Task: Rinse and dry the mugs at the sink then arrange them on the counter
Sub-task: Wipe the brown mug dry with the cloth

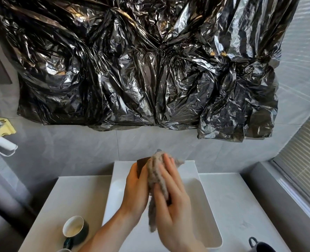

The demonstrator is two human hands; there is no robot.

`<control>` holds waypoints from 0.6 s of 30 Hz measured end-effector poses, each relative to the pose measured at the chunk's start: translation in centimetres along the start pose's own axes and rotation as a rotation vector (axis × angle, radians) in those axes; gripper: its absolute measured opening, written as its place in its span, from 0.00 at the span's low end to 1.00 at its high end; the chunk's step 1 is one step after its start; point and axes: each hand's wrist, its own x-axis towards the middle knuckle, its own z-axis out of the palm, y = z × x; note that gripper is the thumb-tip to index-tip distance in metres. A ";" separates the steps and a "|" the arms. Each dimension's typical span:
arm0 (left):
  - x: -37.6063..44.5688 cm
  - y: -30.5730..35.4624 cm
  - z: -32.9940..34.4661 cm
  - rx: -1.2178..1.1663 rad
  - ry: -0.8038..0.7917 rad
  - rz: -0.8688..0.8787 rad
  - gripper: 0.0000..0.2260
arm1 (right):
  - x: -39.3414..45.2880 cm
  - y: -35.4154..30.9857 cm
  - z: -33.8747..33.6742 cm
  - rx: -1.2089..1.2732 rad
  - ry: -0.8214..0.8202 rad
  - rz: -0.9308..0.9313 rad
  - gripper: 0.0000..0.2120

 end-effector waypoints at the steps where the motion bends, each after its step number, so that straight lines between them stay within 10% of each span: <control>1: 0.0 0.1 -0.1 0.024 0.004 0.025 0.21 | -0.2 0.4 0.1 -0.039 -0.006 -0.039 0.26; 7: -0.8 -0.3 -0.4 0.126 -0.020 0.167 0.21 | 1.3 1.1 -0.8 0.329 0.095 0.465 0.18; 13: -0.1 0.1 -0.1 0.073 -0.026 0.149 0.24 | 0.1 0.2 -0.2 0.179 0.028 0.225 0.24; 18: -0.9 -0.2 -0.3 0.091 -0.080 0.142 0.18 | 1.9 0.4 -1.6 0.502 0.134 0.665 0.15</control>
